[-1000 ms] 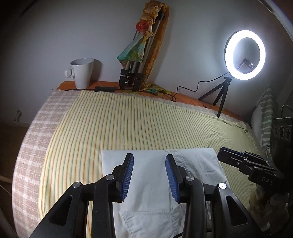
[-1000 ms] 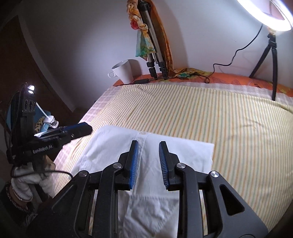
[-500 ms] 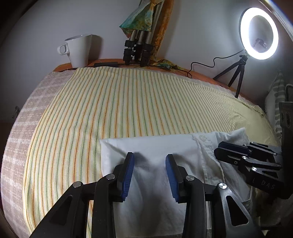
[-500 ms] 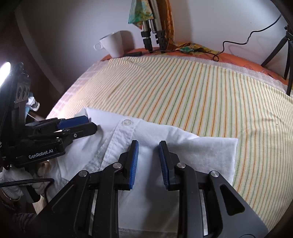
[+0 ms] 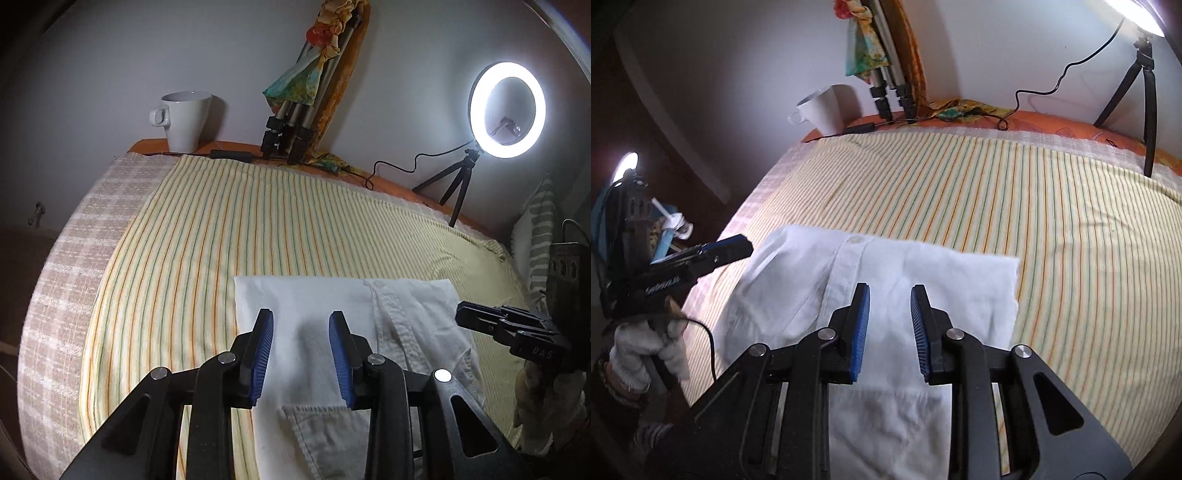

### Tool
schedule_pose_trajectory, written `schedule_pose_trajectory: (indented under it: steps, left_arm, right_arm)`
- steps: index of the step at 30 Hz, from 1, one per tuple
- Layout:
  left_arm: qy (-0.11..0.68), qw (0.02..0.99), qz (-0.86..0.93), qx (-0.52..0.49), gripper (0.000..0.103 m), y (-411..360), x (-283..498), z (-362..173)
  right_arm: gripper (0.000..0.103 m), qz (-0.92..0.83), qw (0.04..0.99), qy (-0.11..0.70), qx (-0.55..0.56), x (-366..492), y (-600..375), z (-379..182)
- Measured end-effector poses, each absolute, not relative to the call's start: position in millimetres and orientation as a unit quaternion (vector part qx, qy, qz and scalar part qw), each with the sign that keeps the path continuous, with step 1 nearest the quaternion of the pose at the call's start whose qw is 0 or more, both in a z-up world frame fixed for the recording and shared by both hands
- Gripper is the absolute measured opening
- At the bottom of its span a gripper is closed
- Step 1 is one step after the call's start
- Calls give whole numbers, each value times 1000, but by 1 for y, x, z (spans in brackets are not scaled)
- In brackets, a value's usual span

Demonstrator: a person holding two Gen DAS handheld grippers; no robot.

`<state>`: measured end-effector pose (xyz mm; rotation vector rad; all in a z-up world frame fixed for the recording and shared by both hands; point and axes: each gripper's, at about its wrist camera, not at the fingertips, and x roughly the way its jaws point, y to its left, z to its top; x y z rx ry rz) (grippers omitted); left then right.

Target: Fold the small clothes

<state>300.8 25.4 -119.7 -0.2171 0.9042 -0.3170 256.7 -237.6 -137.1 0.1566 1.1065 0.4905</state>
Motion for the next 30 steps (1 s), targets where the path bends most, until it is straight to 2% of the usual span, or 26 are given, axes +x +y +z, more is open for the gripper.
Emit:
schedule_pose_trajectory:
  steps: [6, 11, 19, 20, 22, 23, 25, 27, 30]
  left_arm:
    - [477, 864, -141, -81, 31, 29, 283, -148]
    - [493, 856, -136, -78, 36, 33, 279, -171]
    - [487, 860, -126, -85, 38, 45, 269, -159]
    - [482, 863, -122, -89, 38, 51, 266, -154]
    - [471, 866, -124, -113, 38, 62, 259, -145]
    - [469, 864, -126, -135, 41, 68, 256, -142]
    - [468, 849, -138, -201, 48, 83, 253, -142]
    - [473, 833, -145, -249, 52, 91, 253, -146]
    - [481, 809, -153, -301, 54, 96, 256, -155]
  right_arm:
    - [24, 224, 806, 545, 60, 227, -256, -150]
    - [24, 210, 795, 567, 40, 219, -266, -172]
    - [24, 207, 792, 573, 42, 213, -275, -173]
    - [25, 208, 793, 570, 47, 212, -278, -169]
    - [33, 210, 799, 559, 75, 208, -289, -160]
    - [41, 209, 803, 550, 91, 207, -295, -156]
    - [47, 206, 811, 533, 126, 205, -307, -151]
    - [47, 206, 811, 520, 172, 204, -320, -150]
    - [48, 205, 800, 515, 232, 206, -333, -158]
